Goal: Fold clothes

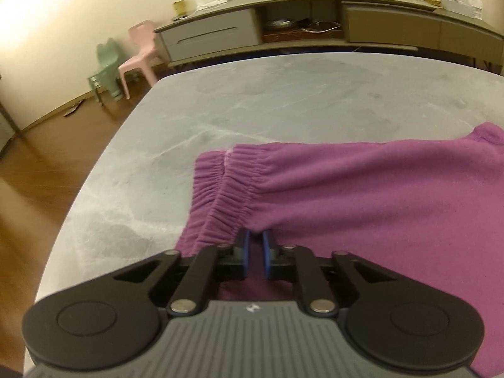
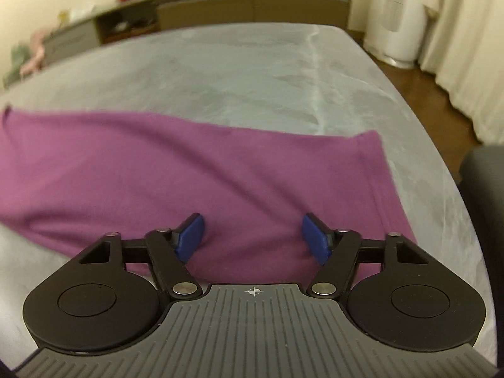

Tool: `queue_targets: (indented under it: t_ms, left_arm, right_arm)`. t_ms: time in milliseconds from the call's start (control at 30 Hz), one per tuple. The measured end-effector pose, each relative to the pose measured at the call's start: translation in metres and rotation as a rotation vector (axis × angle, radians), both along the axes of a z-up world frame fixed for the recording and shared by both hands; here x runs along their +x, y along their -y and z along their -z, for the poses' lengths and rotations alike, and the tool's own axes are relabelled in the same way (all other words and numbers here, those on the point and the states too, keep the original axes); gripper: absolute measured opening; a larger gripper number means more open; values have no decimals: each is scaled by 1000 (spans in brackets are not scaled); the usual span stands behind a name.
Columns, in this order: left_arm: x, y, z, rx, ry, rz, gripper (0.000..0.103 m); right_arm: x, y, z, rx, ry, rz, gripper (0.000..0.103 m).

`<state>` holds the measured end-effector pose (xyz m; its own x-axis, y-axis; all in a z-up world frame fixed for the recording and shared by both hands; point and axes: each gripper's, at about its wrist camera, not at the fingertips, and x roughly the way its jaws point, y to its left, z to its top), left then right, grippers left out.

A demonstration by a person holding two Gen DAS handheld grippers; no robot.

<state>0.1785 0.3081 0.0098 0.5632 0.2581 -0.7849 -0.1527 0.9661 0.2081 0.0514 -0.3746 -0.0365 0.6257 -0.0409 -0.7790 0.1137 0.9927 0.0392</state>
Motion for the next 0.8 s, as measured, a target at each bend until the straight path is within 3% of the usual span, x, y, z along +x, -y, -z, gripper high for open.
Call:
queue_targets:
  t_ms: [100,167,300,333,367,433,533,633,733,800]
  left_arm:
    - [-17,8,-22,-98,62,58,14]
    - [-21,18,-27,-146,67,131,16]
    - [-13,36,8,-42,-31,185,18]
    - [-12,36,13,-23,-23,179,31]
    - [-11,32,14,-26,-16,158,34]
    - [-10,18,9,-63,-14,72,16]
    - [-30,0,-16,-145,89,2,19]
    - [-58,-26,-32,-207,188,-134,19]
    - [-80,-51,-27,-246,200,-239,18]
    - [-84,-56,-21,-296,183,-228,18]
  right_arm:
    - [1,9,-10,-45,77,98,54]
    - [10,18,-5,-73,70,147,54]
    - [26,39,8,-100,56,216,50]
    - [29,42,8,-117,56,239,51]
    - [31,42,8,-141,54,256,51]
    - [32,34,6,-201,44,259,51]
    - [17,3,-10,-217,106,155,52]
    - [3,-35,-27,-147,191,-29,64]
    - [2,-65,-32,-93,211,-176,66]
    - [3,-81,-30,-84,199,-246,66]
